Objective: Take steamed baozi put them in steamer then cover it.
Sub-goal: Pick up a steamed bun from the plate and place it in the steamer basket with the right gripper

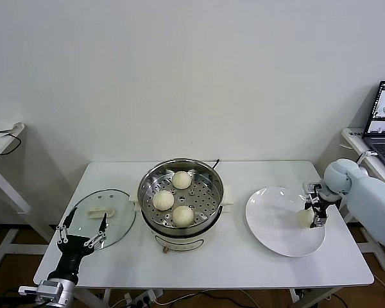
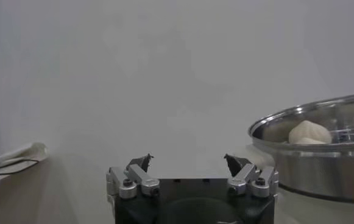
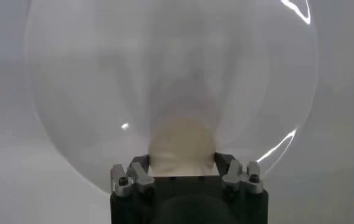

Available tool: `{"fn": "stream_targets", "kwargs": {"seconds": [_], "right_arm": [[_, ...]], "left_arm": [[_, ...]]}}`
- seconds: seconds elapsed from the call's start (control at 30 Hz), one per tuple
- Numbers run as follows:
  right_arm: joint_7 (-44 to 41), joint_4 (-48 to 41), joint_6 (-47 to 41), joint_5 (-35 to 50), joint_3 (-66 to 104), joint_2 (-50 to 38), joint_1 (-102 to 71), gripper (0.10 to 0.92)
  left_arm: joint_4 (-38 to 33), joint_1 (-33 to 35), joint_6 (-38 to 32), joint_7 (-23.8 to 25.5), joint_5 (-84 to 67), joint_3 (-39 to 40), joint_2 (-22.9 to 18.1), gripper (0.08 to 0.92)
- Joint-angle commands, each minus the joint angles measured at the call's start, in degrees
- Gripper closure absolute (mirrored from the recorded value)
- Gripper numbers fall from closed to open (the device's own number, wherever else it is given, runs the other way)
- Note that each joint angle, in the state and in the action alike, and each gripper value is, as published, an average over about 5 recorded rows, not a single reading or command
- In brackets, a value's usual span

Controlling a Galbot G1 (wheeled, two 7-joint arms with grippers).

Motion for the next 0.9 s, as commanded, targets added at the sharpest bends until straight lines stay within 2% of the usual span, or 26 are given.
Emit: {"fn": "stream_targets", "kwargs": {"seconds": [0.03,0.4,0.63,0.9], "right_arm": [[-1.5,8.3,-6.5,13.3,-11.6,-5.8,12.5,0.316],[-0.7,26.0,-16.3,32.5,-36.6,-10.4,40.6,0.313],[2.5,32.6,-23.0,45.1,-51.7,-4.7,58.1,0.313],[5.7,33.8,-28.6,52.2,-52.6,6.5,59.5,0.315]], "left_arm": [[-0.1,0.0,0.1,0.0,0.0,0.2,0.0,0.177],[-0.4,0.3,-0.1,0.2,0.0,0.1,0.1,0.177],[-0.3,0.2,-0.3,0.4,-0.1,0.0,0.3,0.177],[0.2,-0.4,-0.5,0.6,-0.2,-0.1,0.4,0.177]]}}
